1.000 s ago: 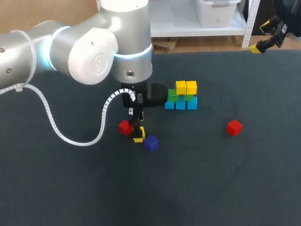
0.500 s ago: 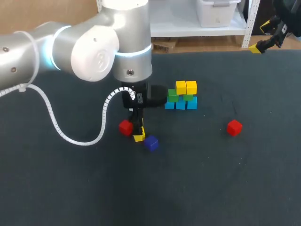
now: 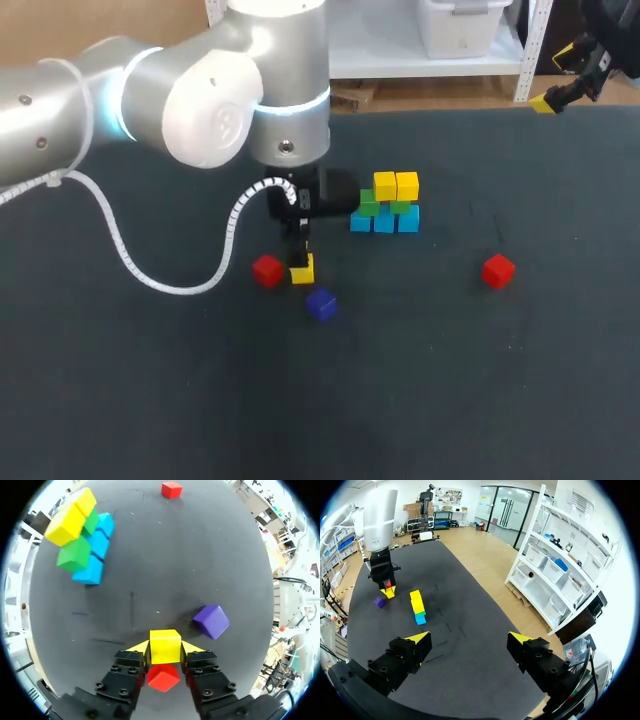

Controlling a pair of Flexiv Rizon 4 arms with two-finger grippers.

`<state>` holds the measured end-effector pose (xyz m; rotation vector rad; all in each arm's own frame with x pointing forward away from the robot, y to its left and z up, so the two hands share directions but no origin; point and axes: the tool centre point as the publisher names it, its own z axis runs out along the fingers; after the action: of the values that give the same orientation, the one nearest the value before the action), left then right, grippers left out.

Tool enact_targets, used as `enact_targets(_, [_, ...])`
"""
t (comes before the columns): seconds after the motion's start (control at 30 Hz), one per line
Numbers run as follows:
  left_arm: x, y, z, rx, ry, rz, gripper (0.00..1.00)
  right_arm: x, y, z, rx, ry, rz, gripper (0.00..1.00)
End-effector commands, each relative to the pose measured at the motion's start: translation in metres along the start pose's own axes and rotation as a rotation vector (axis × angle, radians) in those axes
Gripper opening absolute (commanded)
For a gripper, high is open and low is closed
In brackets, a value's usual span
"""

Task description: Place the blue cubes, place green cubes on the blue cubes, place the yellow cubes on the green cubes, then place the red cubes on the yellow cubes, and place purple cube on the red cubes.

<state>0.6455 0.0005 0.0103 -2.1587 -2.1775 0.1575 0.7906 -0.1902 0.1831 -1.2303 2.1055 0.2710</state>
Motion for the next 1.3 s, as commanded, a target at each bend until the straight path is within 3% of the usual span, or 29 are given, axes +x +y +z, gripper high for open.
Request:
enact_targets(0.03, [0.010,-0.007,-0.015,-0.063,-0.003,0.015,0.00,0.001,-0.001,0.000,-0.003,-0.004,-0.001,1.00])
enact_targets(0.2, [0.013,0.000,-0.032,-0.082,0.002,0.078,0.00,0.001,-0.001,0.000,-0.003,-0.004,-0.001,1.00])
enact_targets(0.57, [0.012,0.044,-0.072,-0.134,-0.010,0.045,0.00,0.001,-0.001,0.000,-0.003,-0.004,-0.001,1.00])
enact_targets(0.93, [-0.021,0.072,-0.094,-0.134,0.014,0.101,0.00,0.001,-0.001,0.000,-0.003,-0.004,-0.001,1.00])
enact_targets(1.3, [-0.057,0.084,-0.096,-0.092,0.019,0.182,0.00,0.001,-0.001,0.000,-0.003,-0.004,-0.001,1.00])
